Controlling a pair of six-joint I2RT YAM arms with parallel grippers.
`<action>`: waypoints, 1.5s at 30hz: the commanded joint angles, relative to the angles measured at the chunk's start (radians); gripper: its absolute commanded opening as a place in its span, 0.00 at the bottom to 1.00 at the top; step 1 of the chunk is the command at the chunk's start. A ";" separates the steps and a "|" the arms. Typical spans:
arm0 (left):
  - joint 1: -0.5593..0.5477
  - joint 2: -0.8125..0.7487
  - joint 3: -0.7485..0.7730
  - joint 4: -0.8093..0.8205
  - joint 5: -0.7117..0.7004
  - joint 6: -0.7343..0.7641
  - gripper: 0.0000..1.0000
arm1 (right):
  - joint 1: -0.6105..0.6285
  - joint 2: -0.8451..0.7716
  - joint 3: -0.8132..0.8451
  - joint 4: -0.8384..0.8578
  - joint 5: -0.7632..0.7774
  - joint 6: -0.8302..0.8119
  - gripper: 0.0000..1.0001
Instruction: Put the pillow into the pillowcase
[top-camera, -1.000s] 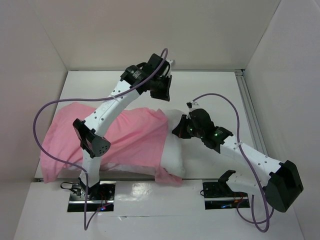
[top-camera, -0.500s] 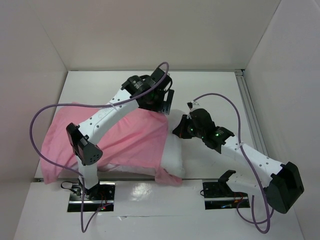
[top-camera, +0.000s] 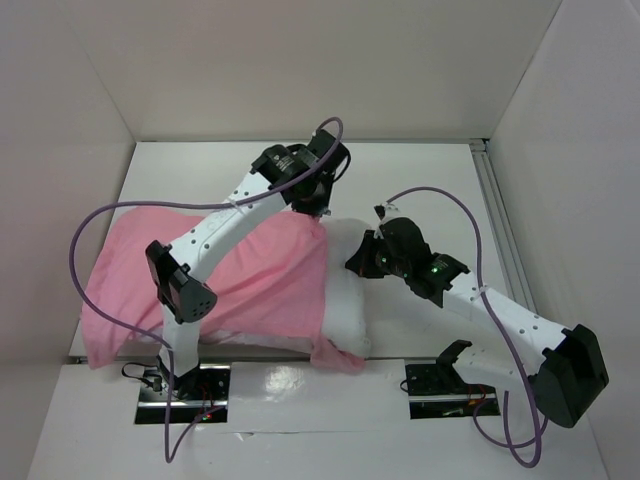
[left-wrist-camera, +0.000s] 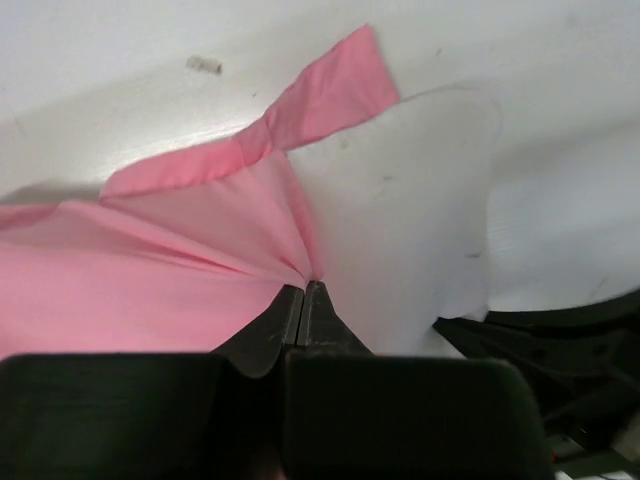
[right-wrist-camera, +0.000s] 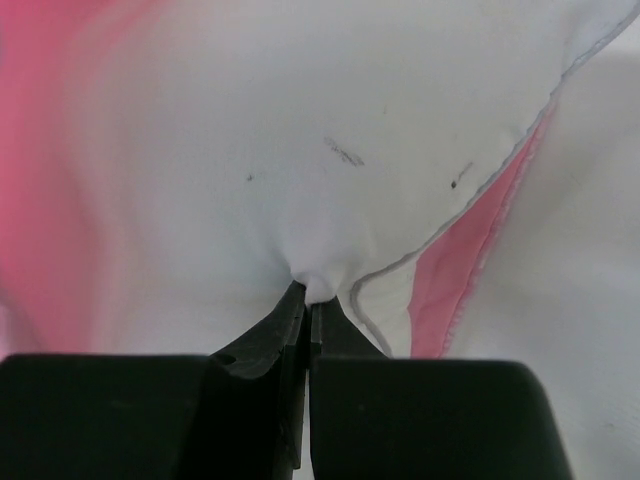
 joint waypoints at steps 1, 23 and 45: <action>-0.006 -0.042 0.073 0.131 0.115 0.058 0.00 | 0.005 0.011 0.021 0.061 -0.004 0.003 0.00; -0.052 -0.039 0.147 0.554 0.689 -0.083 0.00 | 0.007 -0.035 -0.193 0.480 0.098 0.306 0.00; -0.200 -0.229 -0.118 0.049 -0.008 -0.253 0.69 | -0.305 0.013 -0.051 0.434 -0.102 0.205 0.00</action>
